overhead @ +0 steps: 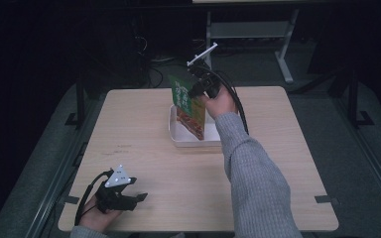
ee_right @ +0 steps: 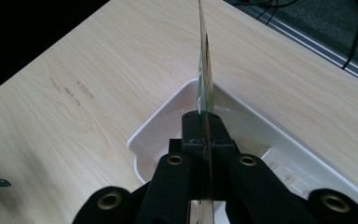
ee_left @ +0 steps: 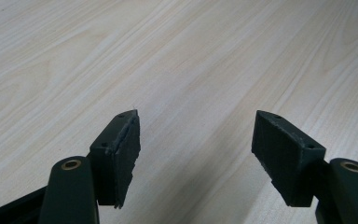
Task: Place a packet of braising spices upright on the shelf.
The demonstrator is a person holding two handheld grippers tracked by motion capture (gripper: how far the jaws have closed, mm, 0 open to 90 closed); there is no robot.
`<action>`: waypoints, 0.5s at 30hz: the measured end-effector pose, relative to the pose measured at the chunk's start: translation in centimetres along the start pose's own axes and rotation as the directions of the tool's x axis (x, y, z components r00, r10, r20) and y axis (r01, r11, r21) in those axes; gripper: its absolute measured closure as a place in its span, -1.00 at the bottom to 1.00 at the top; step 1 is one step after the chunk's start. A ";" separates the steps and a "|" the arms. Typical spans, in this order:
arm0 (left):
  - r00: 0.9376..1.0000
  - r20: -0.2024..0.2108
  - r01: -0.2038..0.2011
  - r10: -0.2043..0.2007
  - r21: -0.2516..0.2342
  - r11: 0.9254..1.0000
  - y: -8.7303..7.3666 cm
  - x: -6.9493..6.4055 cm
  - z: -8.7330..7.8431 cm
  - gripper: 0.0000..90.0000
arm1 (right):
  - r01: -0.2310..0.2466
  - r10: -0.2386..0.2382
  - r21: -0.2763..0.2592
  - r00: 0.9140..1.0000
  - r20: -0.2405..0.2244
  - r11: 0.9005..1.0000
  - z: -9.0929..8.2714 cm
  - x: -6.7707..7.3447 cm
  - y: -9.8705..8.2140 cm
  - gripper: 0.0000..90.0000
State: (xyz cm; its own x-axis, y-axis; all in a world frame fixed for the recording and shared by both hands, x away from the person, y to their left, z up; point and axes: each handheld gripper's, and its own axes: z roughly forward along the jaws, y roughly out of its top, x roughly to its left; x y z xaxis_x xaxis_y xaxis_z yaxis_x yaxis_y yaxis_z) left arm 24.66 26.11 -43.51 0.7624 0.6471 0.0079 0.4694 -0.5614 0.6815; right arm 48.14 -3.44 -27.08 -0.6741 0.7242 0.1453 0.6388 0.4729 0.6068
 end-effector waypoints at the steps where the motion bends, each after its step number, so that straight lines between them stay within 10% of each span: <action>1: 1.000 0.000 -0.001 0.001 0.000 1.000 0.0 0.0 0.0 -0.29 | 0.001 -0.001 0.001 1.000 -0.001 1.000 0.0 0.0 0.0 0.94; 15: 1.000 0.001 -0.005 0.005 0.007 1.000 0.0 0.0 0.0 -0.29 | -0.025 0.024 -0.009 1.000 -0.017 1.000 -1.5 -1.2 -1.2 0.82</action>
State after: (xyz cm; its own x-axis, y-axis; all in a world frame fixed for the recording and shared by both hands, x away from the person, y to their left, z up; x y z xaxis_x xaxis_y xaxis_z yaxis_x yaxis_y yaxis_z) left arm 24.68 26.08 -43.54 0.7650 0.6439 0.0109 0.4685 -0.5681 0.6766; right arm 47.59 -5.65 -26.78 -0.6644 0.7271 0.1731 0.6518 0.4504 0.6101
